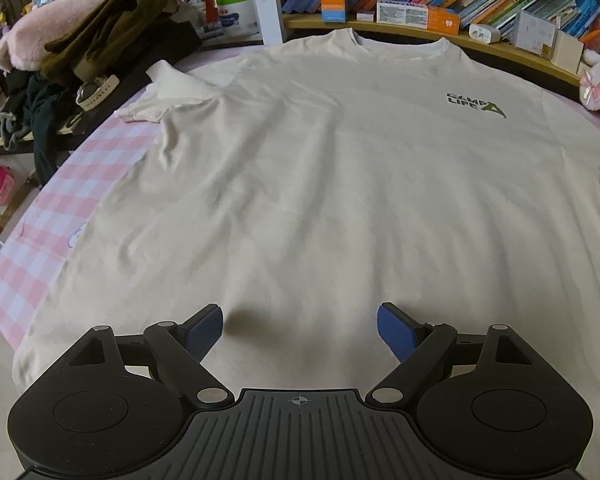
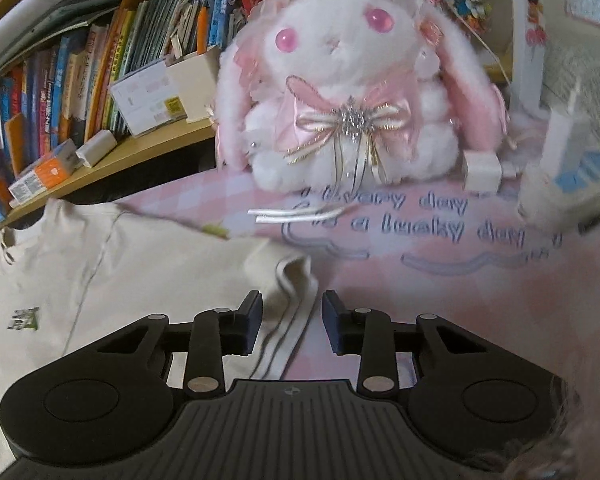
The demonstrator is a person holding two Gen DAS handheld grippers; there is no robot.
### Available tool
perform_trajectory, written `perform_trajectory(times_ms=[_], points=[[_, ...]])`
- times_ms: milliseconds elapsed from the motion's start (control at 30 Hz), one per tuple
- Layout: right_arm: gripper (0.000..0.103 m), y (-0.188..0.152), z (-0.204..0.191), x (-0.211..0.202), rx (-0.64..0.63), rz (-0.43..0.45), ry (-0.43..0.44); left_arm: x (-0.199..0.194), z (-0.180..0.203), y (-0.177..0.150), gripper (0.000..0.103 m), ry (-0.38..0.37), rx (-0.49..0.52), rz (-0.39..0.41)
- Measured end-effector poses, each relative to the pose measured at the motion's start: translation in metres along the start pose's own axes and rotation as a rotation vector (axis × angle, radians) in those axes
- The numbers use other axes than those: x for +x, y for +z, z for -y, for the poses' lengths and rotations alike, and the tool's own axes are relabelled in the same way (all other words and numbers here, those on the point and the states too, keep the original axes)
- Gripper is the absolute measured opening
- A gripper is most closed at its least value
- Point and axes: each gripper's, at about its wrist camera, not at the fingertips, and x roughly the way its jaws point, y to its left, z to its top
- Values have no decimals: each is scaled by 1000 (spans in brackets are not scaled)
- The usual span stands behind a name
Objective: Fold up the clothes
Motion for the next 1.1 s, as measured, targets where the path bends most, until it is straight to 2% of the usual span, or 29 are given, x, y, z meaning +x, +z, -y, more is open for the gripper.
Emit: perform_trajectory(times_ms=[100, 200, 267, 300, 333, 433, 533, 733, 833, 1000, 1100], points=[[33, 5, -1, 3, -42, -7, 21, 0, -1, 0, 87, 1, 5, -2], [41, 10, -2, 5, -84, -16, 44, -1, -2, 0, 87, 2, 7, 1], [41, 13, -3, 6, -112, -22, 60, -1, -3, 0, 87, 1, 8, 5], [30, 15, -3, 7, -126, -25, 68, -2, -3, 0, 87, 0, 9, 9], [10, 17, -3, 7, -140, -27, 76, -3, -3, 0, 87, -1, 10, 12], [5, 22, -5, 9, -182, -36, 100, -4, -7, -1, 87, -10, 4, 30], [4, 32, -17, -5, -200, -32, 124, -2, -12, 0, 87, -29, -8, 44], [4, 54, -71, -43, -246, -17, 191, 2, -21, 5, 87, -110, 2, 103], [4, 59, -106, -55, -275, -20, 197, 5, -29, 8, 87, -165, 13, 134], [4, 59, -171, -54, -322, -25, 162, 10, -54, 12, 87, -237, 21, 179], [4, 56, -215, -43, -350, -30, 163, 14, -73, 10, 88, -252, 8, 185]])
